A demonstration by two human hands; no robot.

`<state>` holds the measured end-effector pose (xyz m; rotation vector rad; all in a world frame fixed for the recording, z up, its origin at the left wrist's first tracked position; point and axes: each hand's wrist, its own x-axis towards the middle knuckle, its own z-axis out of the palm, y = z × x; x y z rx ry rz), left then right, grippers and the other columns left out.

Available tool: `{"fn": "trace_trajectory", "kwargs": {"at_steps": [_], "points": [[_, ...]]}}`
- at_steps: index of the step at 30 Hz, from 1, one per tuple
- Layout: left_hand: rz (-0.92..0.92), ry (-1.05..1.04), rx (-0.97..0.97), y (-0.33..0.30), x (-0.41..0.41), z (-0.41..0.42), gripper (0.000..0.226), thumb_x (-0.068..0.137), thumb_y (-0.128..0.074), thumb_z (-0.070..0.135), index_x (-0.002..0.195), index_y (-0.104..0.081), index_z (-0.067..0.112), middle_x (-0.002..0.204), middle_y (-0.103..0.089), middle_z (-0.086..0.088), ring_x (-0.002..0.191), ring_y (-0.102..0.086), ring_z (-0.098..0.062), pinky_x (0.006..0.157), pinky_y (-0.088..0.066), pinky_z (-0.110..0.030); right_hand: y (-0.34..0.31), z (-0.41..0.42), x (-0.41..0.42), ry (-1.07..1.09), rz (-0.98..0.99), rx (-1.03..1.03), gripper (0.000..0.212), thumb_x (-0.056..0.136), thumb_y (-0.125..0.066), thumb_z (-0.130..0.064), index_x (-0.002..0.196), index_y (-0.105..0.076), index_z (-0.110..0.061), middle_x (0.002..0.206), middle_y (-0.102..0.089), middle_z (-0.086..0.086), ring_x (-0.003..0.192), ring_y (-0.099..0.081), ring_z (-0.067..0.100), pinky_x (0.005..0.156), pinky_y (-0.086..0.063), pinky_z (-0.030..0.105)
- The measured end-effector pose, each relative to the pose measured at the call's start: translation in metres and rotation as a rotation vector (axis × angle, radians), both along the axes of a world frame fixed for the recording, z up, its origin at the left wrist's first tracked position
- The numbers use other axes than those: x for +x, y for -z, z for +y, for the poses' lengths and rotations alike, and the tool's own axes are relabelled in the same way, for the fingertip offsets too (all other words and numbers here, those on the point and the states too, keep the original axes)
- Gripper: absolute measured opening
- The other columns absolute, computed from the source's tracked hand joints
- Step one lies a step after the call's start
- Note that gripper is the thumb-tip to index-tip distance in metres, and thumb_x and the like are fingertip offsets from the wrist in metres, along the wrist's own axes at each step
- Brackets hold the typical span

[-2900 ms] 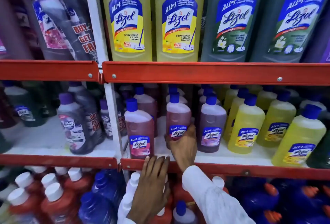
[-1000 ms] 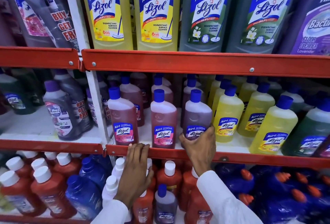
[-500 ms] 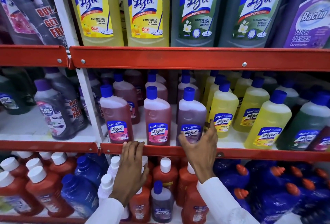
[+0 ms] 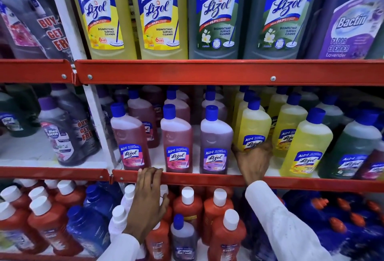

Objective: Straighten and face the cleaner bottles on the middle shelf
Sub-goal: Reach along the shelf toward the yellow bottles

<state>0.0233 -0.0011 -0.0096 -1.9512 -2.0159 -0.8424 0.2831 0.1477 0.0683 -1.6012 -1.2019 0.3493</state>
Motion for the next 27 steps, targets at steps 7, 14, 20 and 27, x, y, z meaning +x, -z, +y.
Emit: {"fn": "trace_trajectory", "kwargs": {"at_steps": [7, 14, 20, 27], "points": [[-0.009, -0.014, -0.001, -0.001, 0.001, 0.000, 0.060, 0.081, -0.049, 0.031, 0.137, -0.043, 0.012, 0.134, -0.049, -0.010, 0.133, -0.039, -0.030, 0.121, -0.021, -0.050, 0.001, -0.003, 0.006, 0.024, -0.024, -0.002, 0.104, 0.058, -0.088, -0.041, 0.135, -0.034, 0.002, 0.124, -0.055, 0.028, 0.115, -0.054, 0.047, 0.091, -0.052, 0.052], [-0.013, -0.030, -0.004, 0.001, 0.002, 0.001, 0.057, 0.083, -0.046, 0.034, 0.135, -0.045, 0.010, 0.134, -0.051, -0.011, 0.132, -0.041, -0.030, 0.124, -0.016, -0.044, 0.011, -0.027, 0.012, 0.060, -0.075, 0.032, 0.097, 0.056, -0.085, -0.045, 0.128, -0.034, -0.006, 0.116, -0.056, 0.024, 0.105, -0.057, 0.044, 0.084, -0.054, 0.050], [-0.019, -0.032, -0.009, 0.001, 0.002, 0.002, 0.057, 0.083, -0.045, 0.034, 0.134, -0.046, 0.010, 0.133, -0.051, -0.011, 0.131, -0.042, -0.030, 0.124, -0.017, -0.046, 0.014, -0.039, 0.014, 0.059, -0.082, 0.051, 0.100, 0.059, -0.085, -0.046, 0.133, -0.033, -0.004, 0.121, -0.055, 0.024, 0.111, -0.055, 0.043, 0.089, -0.053, 0.053], [-0.025, -0.036, 0.000, 0.000, 0.003, 0.000, 0.057, 0.081, -0.045, 0.034, 0.133, -0.046, 0.009, 0.132, -0.052, -0.013, 0.130, -0.043, -0.031, 0.122, -0.021, -0.047, 0.010, -0.049, 0.015, 0.056, -0.076, 0.035, 0.111, 0.059, -0.085, -0.054, 0.139, -0.029, 0.000, 0.134, -0.050, 0.027, 0.125, -0.047, 0.045, 0.103, -0.044, 0.054]]}}
